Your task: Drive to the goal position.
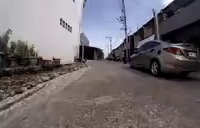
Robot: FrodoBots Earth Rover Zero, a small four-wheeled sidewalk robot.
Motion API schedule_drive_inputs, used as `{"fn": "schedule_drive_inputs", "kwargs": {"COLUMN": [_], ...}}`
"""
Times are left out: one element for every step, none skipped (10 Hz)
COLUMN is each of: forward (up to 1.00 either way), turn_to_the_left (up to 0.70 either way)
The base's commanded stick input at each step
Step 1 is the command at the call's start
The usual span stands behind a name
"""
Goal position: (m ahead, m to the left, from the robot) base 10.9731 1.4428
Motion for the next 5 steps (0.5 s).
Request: {"fn": "schedule_drive_inputs", "kwargs": {"forward": [1.0, 1.0, 1.0, 1.0, 1.0], "turn_to_the_left": [0.02, 0.02, 0.02, 0.02, 0.02]}}
